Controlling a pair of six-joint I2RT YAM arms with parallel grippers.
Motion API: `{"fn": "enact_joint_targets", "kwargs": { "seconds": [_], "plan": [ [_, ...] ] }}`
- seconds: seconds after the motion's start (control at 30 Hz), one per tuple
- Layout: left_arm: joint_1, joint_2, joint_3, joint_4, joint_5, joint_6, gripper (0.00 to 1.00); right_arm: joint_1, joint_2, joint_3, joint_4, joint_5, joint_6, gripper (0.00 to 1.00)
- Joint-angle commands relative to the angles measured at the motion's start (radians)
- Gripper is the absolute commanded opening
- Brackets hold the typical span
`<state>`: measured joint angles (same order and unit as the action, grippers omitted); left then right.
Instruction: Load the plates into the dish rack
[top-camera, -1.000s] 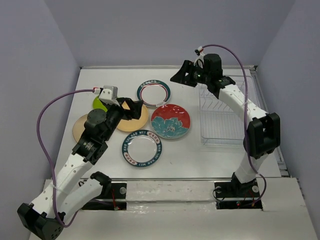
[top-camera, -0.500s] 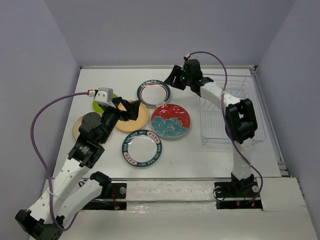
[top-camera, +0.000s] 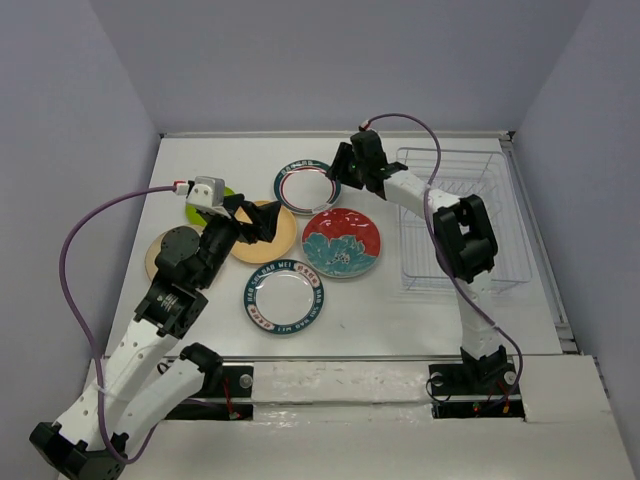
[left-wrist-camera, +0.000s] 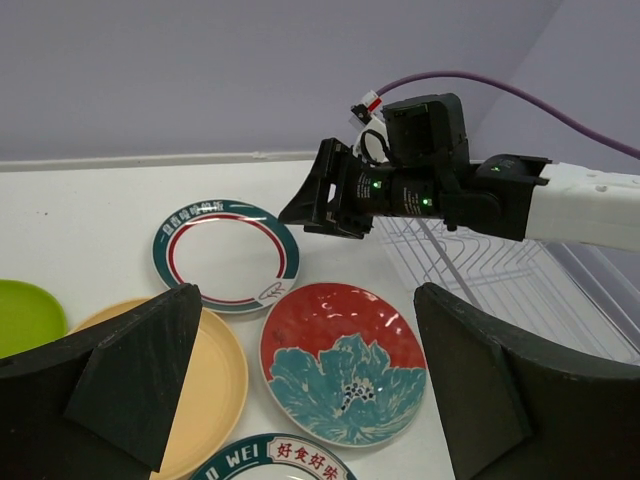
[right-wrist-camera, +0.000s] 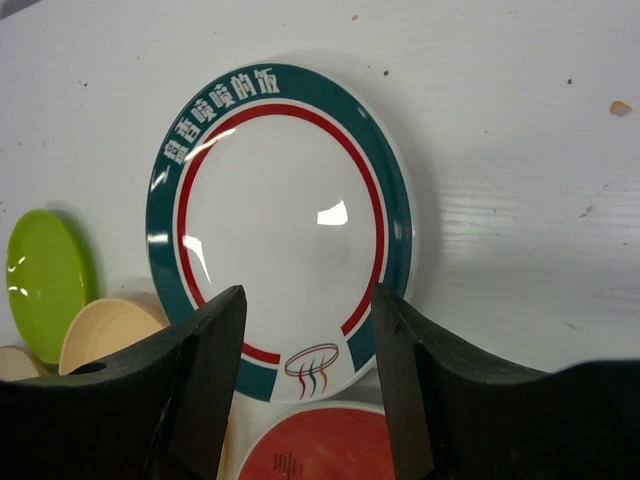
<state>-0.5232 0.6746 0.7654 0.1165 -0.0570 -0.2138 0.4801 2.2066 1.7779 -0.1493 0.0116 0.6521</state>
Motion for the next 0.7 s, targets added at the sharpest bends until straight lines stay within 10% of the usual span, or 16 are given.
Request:
{"fn": "enact_joint_targets", "kwargs": {
  "seconds": [0.0, 0.43, 0.67],
  "plan": [
    [0.002, -0.012, -0.005, 0.06, 0.026, 0.011, 0.99, 0.002, 0.05, 0.072, -0.024, 0.096, -0.009, 0.58],
    [0.0, -0.009, -0.009, 0.068, 0.031, 0.005, 0.99, 0.002, 0.168, 0.127, -0.033, 0.067, 0.05, 0.49],
    [0.0, -0.012, -0.012, 0.074, 0.034, 0.001, 0.99, 0.002, 0.171, 0.127, -0.032, 0.126, 0.087, 0.1]
  ]
}}
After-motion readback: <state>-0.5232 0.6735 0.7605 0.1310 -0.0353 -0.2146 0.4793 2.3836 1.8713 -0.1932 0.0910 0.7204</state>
